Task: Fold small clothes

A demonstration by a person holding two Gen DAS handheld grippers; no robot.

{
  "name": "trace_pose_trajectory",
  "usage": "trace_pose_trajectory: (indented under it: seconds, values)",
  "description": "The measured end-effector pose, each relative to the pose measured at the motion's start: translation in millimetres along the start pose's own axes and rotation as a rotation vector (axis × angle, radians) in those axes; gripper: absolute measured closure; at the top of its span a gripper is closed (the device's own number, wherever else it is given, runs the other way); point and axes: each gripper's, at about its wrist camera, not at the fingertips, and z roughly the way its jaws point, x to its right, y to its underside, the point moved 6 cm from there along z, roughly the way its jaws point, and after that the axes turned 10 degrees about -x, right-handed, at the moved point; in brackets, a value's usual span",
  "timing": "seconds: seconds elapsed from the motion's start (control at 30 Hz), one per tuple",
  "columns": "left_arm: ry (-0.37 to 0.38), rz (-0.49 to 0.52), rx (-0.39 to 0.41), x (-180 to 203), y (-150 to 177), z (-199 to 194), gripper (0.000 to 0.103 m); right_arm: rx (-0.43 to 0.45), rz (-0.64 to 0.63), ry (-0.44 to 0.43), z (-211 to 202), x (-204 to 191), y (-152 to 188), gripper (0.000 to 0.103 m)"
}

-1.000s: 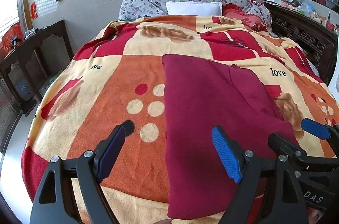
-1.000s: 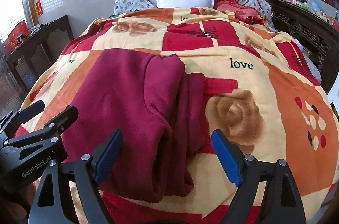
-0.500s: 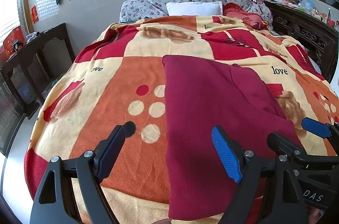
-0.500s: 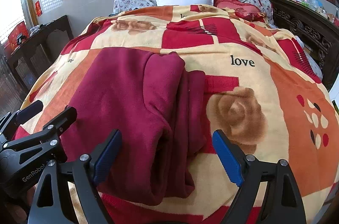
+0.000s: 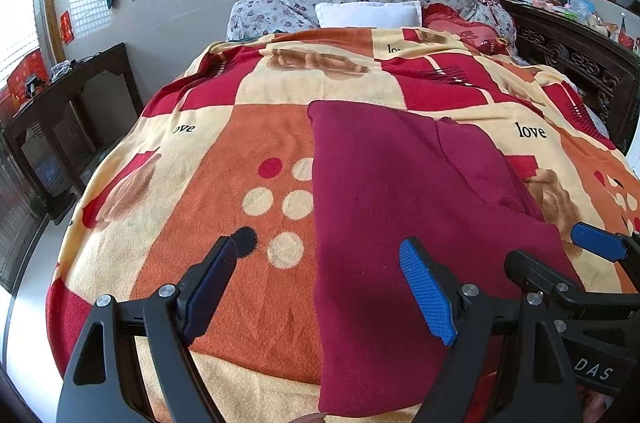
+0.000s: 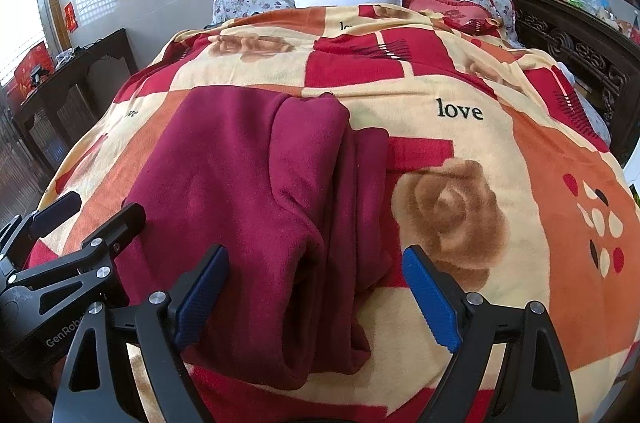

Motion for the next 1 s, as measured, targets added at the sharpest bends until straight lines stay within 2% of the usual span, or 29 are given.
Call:
trace_pose_trajectory:
  seconds: [1.0]
  values:
    - [-0.004, -0.002, -0.001, -1.4, -0.4, 1.0, 0.02, -0.012, 0.002, -0.005, 3.3, -0.7, 0.5, 0.009]
